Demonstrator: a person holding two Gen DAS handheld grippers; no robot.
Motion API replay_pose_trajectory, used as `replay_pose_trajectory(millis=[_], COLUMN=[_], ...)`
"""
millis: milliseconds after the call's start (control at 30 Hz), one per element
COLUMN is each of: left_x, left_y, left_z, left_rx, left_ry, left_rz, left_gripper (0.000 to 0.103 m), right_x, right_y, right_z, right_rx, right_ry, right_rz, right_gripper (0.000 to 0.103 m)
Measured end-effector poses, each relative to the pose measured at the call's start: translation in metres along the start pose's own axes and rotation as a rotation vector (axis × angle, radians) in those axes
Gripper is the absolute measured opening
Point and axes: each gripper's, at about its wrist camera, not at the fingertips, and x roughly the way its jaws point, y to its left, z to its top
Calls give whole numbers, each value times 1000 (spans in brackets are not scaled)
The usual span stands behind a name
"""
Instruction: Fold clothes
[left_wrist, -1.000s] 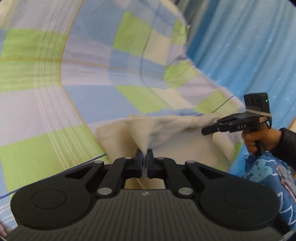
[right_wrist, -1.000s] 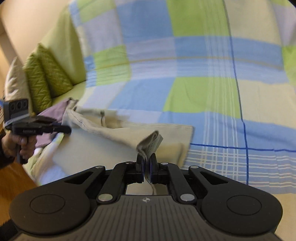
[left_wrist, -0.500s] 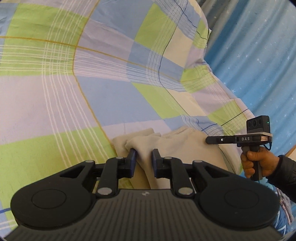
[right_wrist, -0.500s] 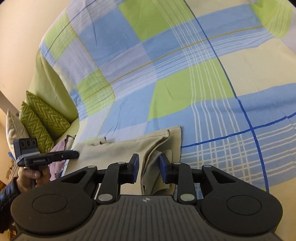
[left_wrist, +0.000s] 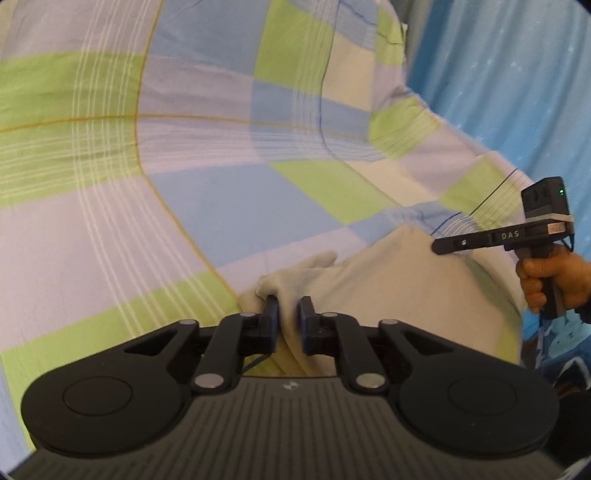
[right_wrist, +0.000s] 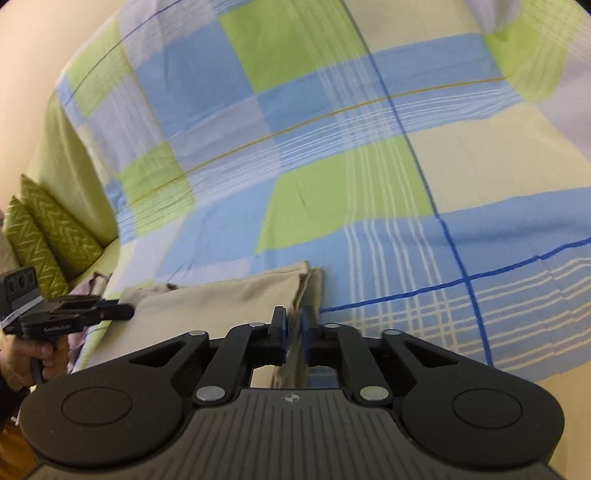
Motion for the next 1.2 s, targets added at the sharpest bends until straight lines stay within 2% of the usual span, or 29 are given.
replay_pose_trajectory(millis=[100,167,267,300,333,367,567,633,767,800,833,900,967,1000,1100,1200], left_x=[-4,-1,6,7,7,7,14,11,1,-2,-6,-9,-4,1,13,15], left_y=[7,11,12,11,10,9,11,9,4,5,5,3,-3,-8,-10,-10], left_z=[3,7,12,13,13,13,8,9,11,12,13,13,11,10,7,9], left_rx=[-29,-31,-5,6,17,27,50,55,77,65,49,27,53,88,129,139], left_ry=[-32,-30,-14,-15,-19,-24,-8,-17,-49,-57,-63,-62,-35,-19,1,-1], left_rz=[-1,3,8,4,3,3,27,37,109,113,105,60,47,66,127,137], left_gripper=[20,20,13,10,8,8,7,7,7,7,7,8,8,8,7,8], right_x=[0,5,20,24,28,29,27,23,9,8,8,12,19,22,27,22], right_y=[0,3,6,6,7,8,9,9,11,11,11,11,13,13,9,3], right_z=[5,10,17,18,19,21,23,21,18,17,16,14,13,13,14,12], right_rx=[0,-8,-18,-18,-21,-29,-61,-52,-34,-30,-31,-42,-62,-70,-73,-50], right_ry=[-28,-23,6,17,25,26,-1,-9,-44,-41,-35,-14,7,12,-5,-11], right_rz=[12,23,23,22,19,17,-56,-59,-49,-40,-28,-10,-7,-15,-74,-129], right_gripper=[23,29,29,26,8,2,1,7,14,21,27,31,16,2,1,3])
